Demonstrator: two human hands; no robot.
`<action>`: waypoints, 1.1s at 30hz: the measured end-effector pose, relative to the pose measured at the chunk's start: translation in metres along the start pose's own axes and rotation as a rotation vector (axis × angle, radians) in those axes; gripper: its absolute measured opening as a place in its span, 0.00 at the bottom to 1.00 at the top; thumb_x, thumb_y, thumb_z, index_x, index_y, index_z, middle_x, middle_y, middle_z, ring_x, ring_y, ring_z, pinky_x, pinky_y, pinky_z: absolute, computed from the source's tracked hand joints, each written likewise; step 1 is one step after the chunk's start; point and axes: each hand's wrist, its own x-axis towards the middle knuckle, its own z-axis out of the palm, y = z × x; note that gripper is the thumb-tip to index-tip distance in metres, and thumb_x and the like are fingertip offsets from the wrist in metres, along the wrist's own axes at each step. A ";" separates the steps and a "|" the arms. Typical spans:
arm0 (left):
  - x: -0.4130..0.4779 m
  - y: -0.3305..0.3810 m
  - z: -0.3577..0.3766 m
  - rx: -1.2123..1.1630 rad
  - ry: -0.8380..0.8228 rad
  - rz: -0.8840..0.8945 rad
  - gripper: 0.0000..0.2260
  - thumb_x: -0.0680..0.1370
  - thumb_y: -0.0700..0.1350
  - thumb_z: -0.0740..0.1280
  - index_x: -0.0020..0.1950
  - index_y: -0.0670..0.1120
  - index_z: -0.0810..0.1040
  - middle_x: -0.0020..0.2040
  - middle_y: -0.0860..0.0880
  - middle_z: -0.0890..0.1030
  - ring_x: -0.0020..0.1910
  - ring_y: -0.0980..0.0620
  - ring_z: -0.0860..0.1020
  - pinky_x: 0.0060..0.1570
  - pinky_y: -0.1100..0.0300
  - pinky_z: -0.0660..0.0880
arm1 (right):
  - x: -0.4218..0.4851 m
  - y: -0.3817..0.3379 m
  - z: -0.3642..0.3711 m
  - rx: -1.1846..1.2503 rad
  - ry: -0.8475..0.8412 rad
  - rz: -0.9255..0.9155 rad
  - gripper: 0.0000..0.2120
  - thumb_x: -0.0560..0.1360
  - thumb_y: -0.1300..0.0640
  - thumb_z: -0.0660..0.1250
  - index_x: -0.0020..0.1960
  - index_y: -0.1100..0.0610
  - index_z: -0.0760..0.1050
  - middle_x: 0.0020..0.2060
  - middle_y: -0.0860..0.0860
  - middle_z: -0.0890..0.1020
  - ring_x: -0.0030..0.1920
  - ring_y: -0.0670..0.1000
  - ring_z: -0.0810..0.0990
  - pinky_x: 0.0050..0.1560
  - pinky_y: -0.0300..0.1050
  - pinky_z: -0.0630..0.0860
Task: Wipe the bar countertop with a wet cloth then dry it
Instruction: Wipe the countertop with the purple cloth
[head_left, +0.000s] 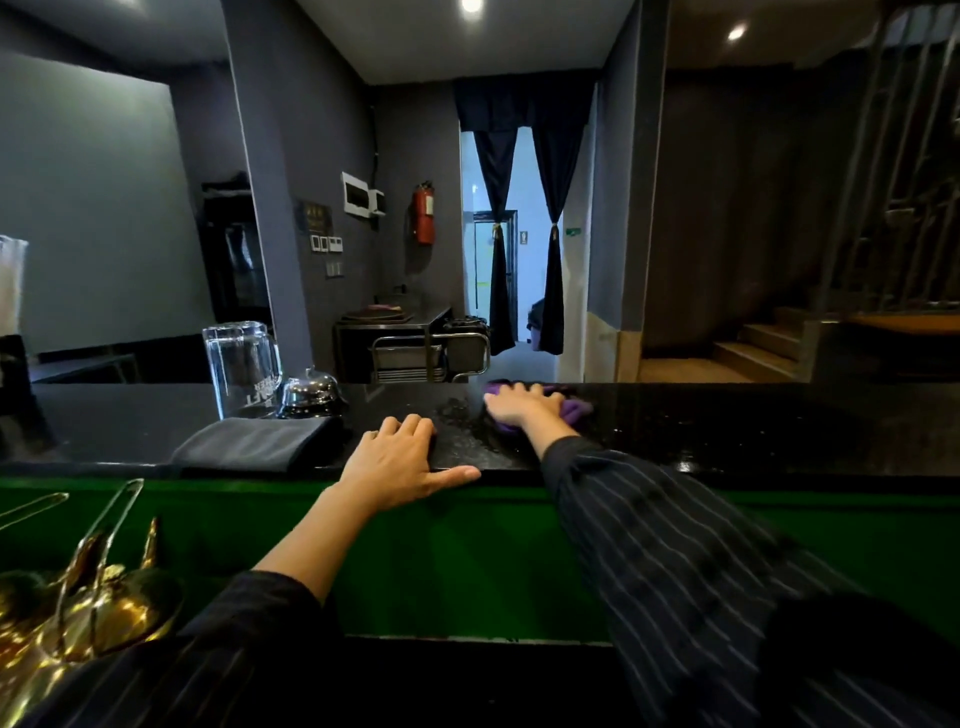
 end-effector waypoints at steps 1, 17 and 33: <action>0.003 -0.003 -0.002 -0.016 -0.033 0.003 0.51 0.56 0.81 0.43 0.66 0.48 0.66 0.67 0.48 0.69 0.66 0.44 0.67 0.64 0.46 0.66 | 0.000 -0.015 0.001 -0.011 -0.023 -0.068 0.31 0.80 0.40 0.45 0.79 0.53 0.54 0.79 0.53 0.55 0.78 0.60 0.50 0.74 0.65 0.47; 0.010 -0.019 -0.002 -0.117 -0.099 0.103 0.46 0.59 0.79 0.52 0.66 0.49 0.65 0.68 0.49 0.68 0.68 0.48 0.67 0.66 0.51 0.65 | 0.015 -0.012 0.001 0.021 -0.009 0.095 0.31 0.79 0.42 0.50 0.79 0.54 0.55 0.78 0.54 0.56 0.78 0.62 0.51 0.74 0.66 0.48; -0.030 -0.004 0.018 0.009 0.208 0.040 0.33 0.75 0.67 0.49 0.67 0.44 0.68 0.66 0.46 0.74 0.66 0.47 0.71 0.65 0.52 0.66 | -0.064 0.092 -0.017 0.006 0.076 0.235 0.26 0.80 0.47 0.50 0.76 0.54 0.61 0.76 0.55 0.63 0.76 0.62 0.58 0.74 0.65 0.51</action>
